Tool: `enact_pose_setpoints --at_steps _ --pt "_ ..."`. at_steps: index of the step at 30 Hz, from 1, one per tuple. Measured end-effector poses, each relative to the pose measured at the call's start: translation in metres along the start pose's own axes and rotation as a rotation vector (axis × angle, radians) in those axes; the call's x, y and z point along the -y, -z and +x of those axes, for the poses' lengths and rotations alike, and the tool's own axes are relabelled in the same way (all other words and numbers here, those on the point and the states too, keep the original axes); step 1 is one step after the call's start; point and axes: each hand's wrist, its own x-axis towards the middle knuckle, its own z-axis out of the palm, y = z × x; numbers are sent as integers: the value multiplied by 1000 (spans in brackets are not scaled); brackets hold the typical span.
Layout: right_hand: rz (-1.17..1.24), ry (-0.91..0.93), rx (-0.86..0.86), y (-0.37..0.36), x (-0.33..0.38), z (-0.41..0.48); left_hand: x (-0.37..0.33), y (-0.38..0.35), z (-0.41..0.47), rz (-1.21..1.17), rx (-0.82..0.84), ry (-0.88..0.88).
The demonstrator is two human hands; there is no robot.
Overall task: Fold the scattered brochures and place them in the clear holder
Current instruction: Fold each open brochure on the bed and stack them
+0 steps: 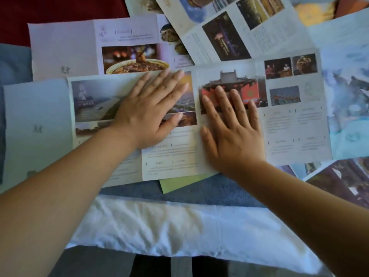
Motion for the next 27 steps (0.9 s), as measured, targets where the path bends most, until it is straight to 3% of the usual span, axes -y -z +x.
enact_pose_setpoints --at_steps 8,14,27 --pt "55 -255 21 1 -4 -12 -3 1 -29 -22 -67 330" --pt "47 -280 86 7 1 -9 52 -4 -102 0 -106 561" --pt "47 -63 85 -5 101 75 107 12 -92 -113 -276 553"
